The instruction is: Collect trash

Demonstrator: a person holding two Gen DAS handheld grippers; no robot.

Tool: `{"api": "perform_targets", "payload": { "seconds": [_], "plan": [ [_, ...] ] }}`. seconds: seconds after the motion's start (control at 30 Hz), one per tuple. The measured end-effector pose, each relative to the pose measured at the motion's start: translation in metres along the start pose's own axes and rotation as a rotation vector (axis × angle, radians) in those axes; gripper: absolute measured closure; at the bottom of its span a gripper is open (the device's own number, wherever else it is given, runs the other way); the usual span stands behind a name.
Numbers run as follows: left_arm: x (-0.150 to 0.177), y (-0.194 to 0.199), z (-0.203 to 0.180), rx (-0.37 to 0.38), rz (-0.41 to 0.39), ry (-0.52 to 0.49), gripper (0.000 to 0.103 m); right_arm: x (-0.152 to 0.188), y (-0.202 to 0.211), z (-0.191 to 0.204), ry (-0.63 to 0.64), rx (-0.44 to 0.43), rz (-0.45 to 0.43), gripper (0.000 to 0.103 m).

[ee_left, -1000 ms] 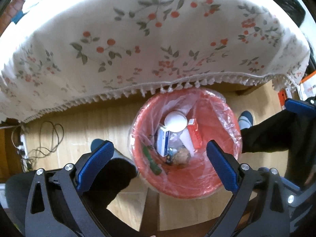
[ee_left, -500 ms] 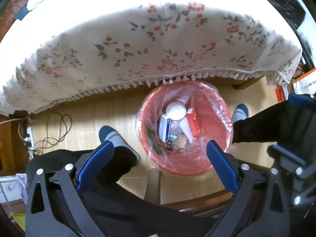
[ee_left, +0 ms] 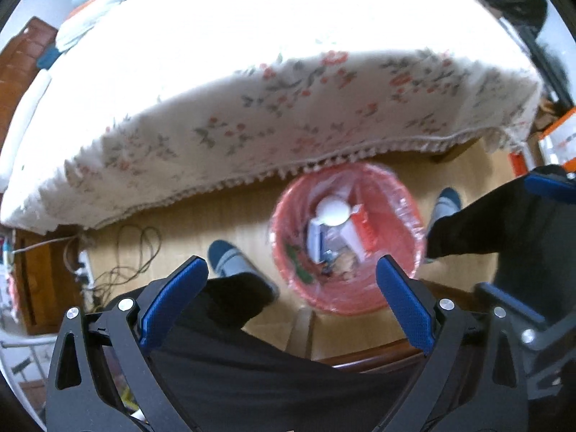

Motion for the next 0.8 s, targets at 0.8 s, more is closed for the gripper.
{"api": "perform_targets", "payload": {
  "seconds": [0.8],
  "plan": [
    [0.01, 0.037, 0.001, 0.124, -0.127, 0.013, 0.006, 0.007, 0.015, 0.004, 0.021, -0.007, 0.005, 0.005]
  ]
}}
Point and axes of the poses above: each gripper's, at about its wrist camera, not at the fingertips, and y roughly against the way its jaws point, z to its left, x to its underside, the point moved 2 cm from there along -y, roughly the way its jaws point, and after that the axes turned 8 degrees about z, right-handed, at the moved point
